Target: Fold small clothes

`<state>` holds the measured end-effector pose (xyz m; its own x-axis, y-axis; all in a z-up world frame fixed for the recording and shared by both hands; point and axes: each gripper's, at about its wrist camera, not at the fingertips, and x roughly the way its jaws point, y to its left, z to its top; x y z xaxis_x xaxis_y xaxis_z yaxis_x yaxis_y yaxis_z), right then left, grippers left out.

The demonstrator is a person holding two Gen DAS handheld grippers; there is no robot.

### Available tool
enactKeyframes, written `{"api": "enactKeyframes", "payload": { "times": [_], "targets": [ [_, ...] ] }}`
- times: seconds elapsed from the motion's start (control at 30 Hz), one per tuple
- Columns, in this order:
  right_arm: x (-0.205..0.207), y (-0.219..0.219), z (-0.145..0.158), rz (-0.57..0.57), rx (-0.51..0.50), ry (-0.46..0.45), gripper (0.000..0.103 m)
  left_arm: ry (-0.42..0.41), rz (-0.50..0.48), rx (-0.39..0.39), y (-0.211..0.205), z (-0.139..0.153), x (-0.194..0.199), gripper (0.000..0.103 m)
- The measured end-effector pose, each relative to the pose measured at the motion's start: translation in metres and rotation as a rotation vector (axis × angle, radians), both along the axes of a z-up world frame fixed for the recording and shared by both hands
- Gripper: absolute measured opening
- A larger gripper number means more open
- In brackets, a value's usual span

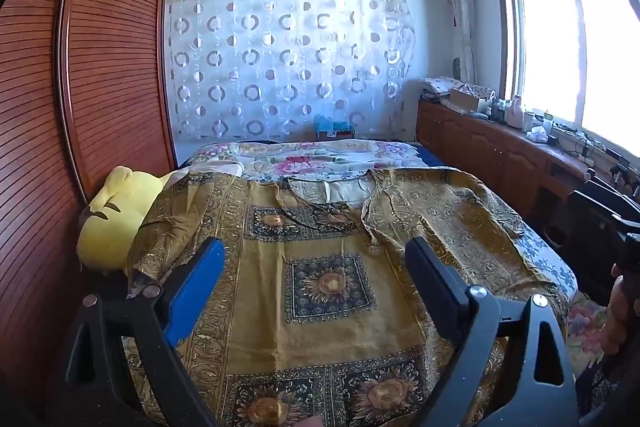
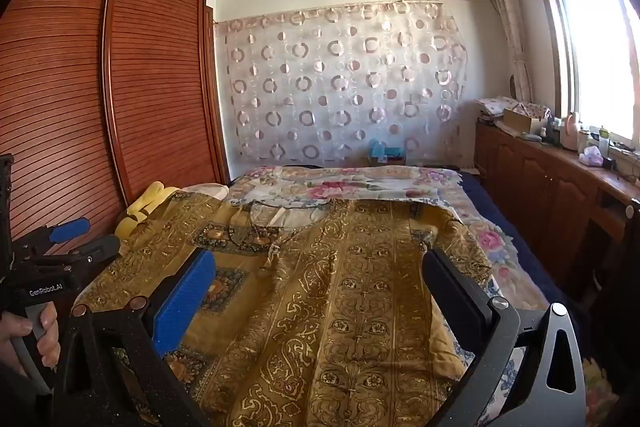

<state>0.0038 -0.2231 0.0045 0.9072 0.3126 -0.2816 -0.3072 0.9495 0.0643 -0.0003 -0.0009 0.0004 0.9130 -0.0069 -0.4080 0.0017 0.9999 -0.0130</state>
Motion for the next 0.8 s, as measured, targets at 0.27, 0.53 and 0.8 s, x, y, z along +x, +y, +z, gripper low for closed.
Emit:
{"api": "enactKeyframes", "payload": {
  "times": [0.27, 0.53, 0.8],
  "targets": [
    [0.0018, 0.0016, -0.0004, -0.001, 0.003, 0.0, 0.103, -0.004, -0.003, -0.003, -0.0015, 0.0024, -0.0007, 0.092],
    [0.0008, -0.0013, -0.0009, 0.002, 0.016, -0.003, 0.103, -0.007, -0.004, -0.007, -0.0009, 0.0014, -0.0011, 0.092],
    [0.0006, 0.0003, -0.0002, -0.004, 0.013, 0.0, 0.103, -0.008, -0.004, -0.007, -0.0037, 0.0039, -0.0029, 0.092]
  ]
}}
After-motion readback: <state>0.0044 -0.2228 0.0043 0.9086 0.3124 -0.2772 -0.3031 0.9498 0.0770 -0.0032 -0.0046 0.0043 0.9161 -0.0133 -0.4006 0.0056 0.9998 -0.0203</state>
